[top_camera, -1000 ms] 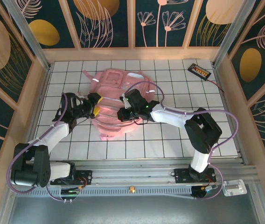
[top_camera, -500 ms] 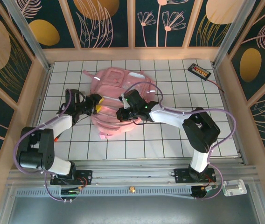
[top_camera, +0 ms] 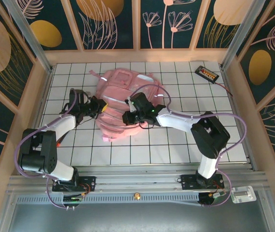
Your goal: Pack the student bag
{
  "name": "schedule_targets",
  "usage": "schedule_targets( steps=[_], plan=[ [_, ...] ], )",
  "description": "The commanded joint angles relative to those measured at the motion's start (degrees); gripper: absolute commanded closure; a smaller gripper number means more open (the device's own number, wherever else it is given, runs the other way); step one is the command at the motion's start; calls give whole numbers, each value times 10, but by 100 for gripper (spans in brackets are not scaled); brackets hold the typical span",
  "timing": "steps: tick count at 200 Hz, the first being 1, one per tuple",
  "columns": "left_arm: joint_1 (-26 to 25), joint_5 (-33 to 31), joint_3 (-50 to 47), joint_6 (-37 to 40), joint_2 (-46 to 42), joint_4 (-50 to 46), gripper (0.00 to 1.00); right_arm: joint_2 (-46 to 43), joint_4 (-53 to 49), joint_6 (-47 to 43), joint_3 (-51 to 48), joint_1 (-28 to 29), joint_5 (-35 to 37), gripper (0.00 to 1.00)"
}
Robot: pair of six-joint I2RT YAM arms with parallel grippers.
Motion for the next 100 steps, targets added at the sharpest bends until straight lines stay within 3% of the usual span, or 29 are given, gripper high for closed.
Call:
schedule_targets(
  steps=[1, 58, 100],
  plan=[
    [3, -14, 23, 80, -2, -44, 100, -44, -57, -40, -28, -31, 28, 100],
    [3, -31, 33, 136, -22, -94, 100, -91, -105, -105, -49, -93, 38, 100],
    [3, -12, 37, 177, -36, -117, 100, -73, -85, -134, -31, -142, 22, 100]
  ],
)
